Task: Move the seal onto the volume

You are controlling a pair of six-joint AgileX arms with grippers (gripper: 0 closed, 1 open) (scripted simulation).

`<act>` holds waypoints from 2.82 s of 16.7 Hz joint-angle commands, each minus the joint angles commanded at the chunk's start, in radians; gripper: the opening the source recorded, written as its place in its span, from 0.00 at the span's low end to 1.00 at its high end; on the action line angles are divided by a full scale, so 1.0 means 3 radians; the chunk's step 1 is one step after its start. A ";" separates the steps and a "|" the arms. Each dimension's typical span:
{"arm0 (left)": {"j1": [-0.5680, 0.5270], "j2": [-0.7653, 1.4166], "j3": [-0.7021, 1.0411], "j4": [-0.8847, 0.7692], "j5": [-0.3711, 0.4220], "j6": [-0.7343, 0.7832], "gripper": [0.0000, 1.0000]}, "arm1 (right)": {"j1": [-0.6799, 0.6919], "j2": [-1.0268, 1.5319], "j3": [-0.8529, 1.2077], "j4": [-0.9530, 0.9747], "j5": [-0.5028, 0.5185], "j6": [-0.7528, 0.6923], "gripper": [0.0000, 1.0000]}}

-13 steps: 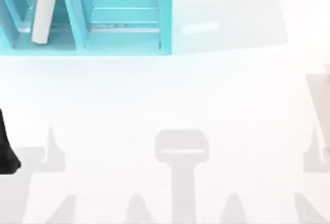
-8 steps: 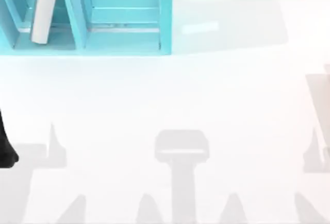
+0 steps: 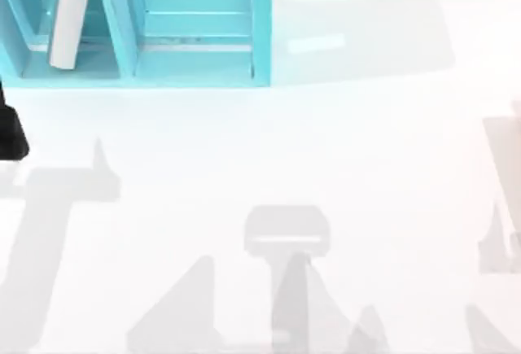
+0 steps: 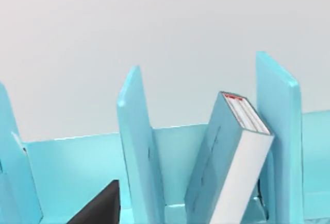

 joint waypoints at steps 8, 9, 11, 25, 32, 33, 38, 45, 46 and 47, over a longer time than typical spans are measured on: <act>-0.0135 0.2925 0.0823 0.1530 -0.0200 0.0510 1.00 | 0.0000 0.0000 0.0000 0.0000 0.0000 0.0000 1.00; -0.0150 0.3228 0.0913 0.1695 -0.0223 0.0565 1.00 | 0.0000 0.0000 0.0000 0.0000 0.0000 0.0000 1.00; -0.0175 0.3758 0.1082 0.2000 -0.0264 0.0664 1.00 | 0.0000 0.0000 0.0000 0.0000 0.0000 0.0000 1.00; -0.0201 0.4721 0.1546 0.2555 -0.0322 0.0839 1.00 | 0.0000 0.0000 0.0000 0.0000 0.0000 0.0000 1.00; -0.0135 0.5307 0.2621 0.2085 -0.0245 0.0846 1.00 | 0.0000 0.0000 0.0000 0.0000 0.0000 0.0000 1.00; -0.0126 0.5376 0.2757 0.2021 -0.0234 0.0847 1.00 | 0.0000 0.0000 0.0000 0.0000 0.0000 0.0000 1.00; -0.0109 0.5484 0.2960 0.1914 -0.0216 0.0846 1.00 | 0.0000 0.0000 0.0000 0.0000 0.0000 0.0000 1.00; -0.0109 0.5484 0.2960 0.1914 -0.0216 0.0846 0.62 | 0.0000 0.0000 0.0000 0.0000 0.0000 0.0000 1.00; -0.0109 0.5484 0.2960 0.1914 -0.0216 0.0846 0.55 | 0.0000 0.0000 0.0000 0.0000 0.0000 0.0000 1.00; -0.0109 0.5484 0.2960 0.1914 -0.0216 0.0846 0.47 | 0.0000 0.0000 0.0000 0.0000 0.0000 0.0000 1.00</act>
